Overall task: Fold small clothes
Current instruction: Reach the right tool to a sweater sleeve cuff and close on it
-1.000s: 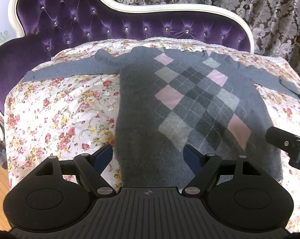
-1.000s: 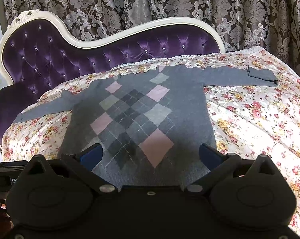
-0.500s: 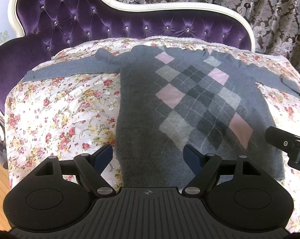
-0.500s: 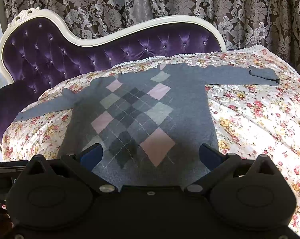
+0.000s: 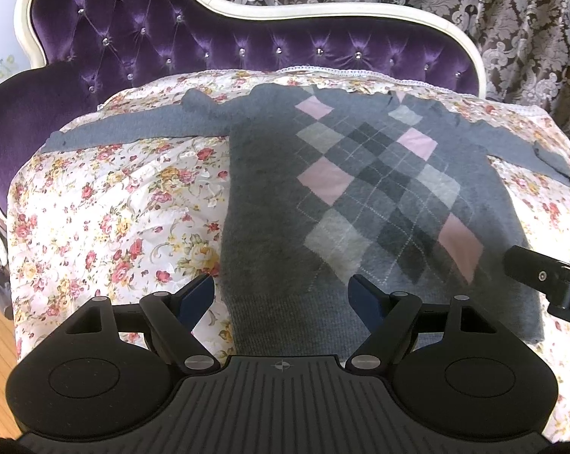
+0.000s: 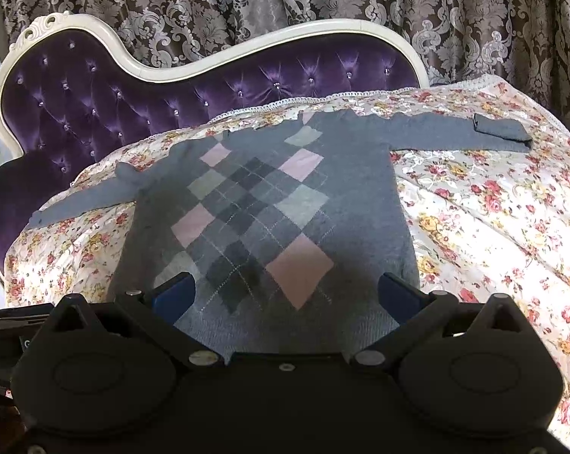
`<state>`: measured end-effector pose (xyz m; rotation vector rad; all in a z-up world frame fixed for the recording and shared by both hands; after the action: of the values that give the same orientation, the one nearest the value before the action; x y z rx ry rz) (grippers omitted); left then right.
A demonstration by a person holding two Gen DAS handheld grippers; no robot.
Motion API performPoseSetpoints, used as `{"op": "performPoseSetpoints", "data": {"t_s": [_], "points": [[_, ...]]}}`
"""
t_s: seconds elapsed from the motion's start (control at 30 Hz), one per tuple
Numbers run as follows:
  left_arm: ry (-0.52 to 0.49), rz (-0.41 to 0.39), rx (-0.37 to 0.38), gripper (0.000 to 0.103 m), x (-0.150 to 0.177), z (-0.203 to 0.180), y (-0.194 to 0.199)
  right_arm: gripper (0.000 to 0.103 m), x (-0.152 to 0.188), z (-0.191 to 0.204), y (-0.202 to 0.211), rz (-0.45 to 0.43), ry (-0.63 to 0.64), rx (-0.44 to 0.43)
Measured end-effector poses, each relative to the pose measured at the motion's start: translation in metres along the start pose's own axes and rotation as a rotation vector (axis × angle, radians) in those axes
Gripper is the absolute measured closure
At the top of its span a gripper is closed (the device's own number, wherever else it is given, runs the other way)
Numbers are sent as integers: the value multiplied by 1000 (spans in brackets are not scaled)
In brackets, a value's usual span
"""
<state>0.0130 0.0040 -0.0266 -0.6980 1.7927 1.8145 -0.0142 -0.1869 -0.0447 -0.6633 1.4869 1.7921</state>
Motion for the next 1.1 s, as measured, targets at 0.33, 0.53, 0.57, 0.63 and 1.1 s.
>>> {"op": "performPoseSetpoints", "data": {"t_s": [0.33,0.53,0.57,0.63,1.1], "points": [[-4,-30,65,27,-28,5,6,1,-5,-5,-6,53,-2,14],[27,-72,120,27,-77,6,11,1,-39,-15,-2,41,-9,-47],[26,-83,125,27,-86,5,11,1,-49,-20,-1,37,-20,-60],[6,-123,114,27,-103,1,11,1,-64,-26,-2,20,-26,-62],[4,-104,78,27,-139,-32,-91,18,-146,-137,-89,-42,-42,161]]}}
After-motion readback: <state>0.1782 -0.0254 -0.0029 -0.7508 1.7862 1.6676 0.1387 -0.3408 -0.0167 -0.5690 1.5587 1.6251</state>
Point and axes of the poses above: each gripper's, at about its wrist camera, not at the fingertips, and y roughly against the way its jaws point, z to its left, x to its underside, the point moved 1 cm from there along -y, roughly the way its jaws point, and after that the axes turned 1 degree about y, right-handed, at the moved point
